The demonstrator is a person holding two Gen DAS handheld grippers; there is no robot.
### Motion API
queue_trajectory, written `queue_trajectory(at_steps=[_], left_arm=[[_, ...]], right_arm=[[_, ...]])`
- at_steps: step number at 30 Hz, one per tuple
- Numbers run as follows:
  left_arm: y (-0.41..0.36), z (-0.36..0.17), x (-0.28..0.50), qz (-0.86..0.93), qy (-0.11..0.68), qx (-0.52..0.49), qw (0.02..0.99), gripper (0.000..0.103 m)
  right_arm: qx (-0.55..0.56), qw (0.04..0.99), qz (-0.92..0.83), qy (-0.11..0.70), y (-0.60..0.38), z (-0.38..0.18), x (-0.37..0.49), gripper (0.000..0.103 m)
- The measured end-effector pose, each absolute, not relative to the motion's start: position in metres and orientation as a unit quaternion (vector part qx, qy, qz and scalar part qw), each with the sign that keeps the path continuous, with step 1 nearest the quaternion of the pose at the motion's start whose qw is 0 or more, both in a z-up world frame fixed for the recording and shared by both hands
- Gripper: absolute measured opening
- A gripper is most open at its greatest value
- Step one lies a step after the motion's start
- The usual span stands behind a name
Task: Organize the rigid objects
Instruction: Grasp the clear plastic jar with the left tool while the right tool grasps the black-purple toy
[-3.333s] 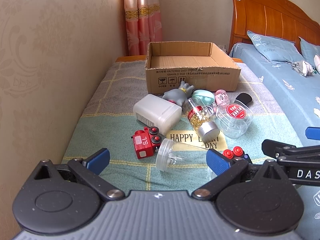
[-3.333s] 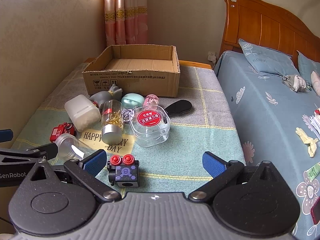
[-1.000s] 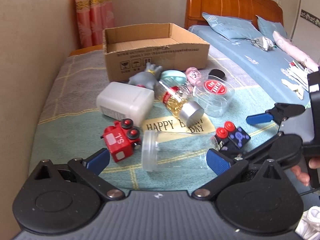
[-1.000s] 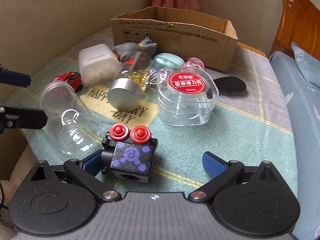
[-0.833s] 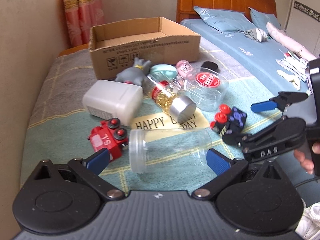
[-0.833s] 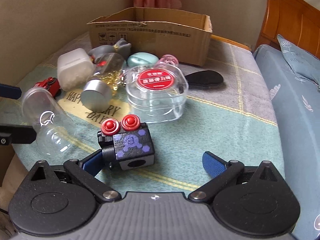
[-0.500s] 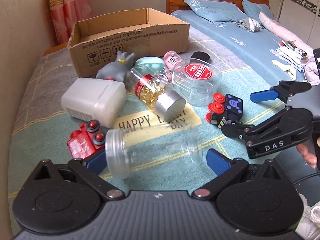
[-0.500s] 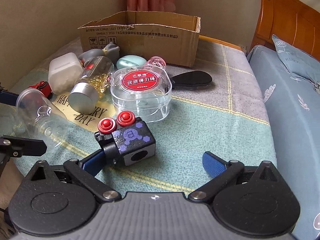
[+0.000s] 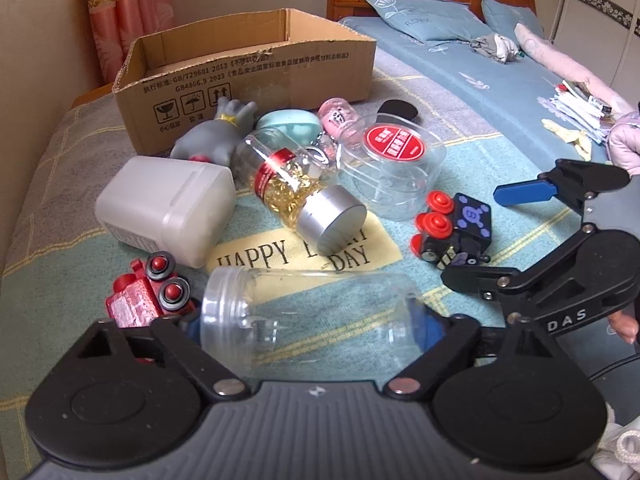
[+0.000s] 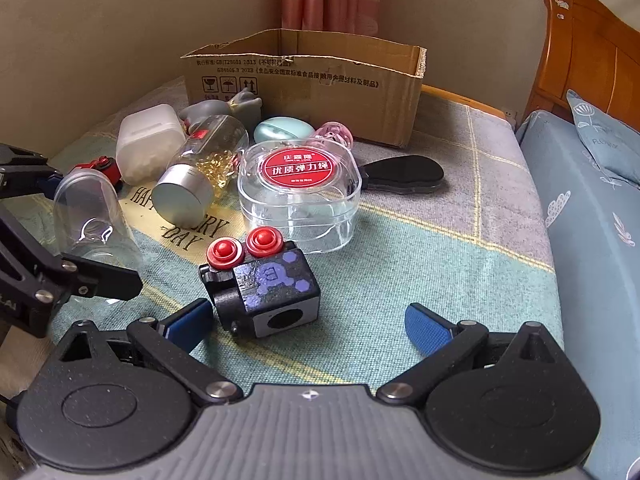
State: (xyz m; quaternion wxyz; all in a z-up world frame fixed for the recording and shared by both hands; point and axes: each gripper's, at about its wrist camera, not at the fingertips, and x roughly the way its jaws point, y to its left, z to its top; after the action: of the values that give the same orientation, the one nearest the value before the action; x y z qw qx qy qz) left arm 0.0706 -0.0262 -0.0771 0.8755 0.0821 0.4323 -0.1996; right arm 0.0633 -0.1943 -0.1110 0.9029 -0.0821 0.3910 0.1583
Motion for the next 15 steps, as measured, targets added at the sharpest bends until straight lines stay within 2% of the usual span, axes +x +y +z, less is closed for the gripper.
queue_trajectory(at_steps=[12,15], left_arm=[[-0.021,-0.076,0.073,-0.199,0.434,0.07,0.876,0.09],[-0.019,-0.077,0.073,-0.195,0.436,0.07,0.876,0.09]], right_arm=[[-0.12,0.892,0.222,0.376,-0.177,-0.11,0.07,0.102],[-0.118,0.887,0.237,0.378,-0.176,-0.108,0.071,0.096]])
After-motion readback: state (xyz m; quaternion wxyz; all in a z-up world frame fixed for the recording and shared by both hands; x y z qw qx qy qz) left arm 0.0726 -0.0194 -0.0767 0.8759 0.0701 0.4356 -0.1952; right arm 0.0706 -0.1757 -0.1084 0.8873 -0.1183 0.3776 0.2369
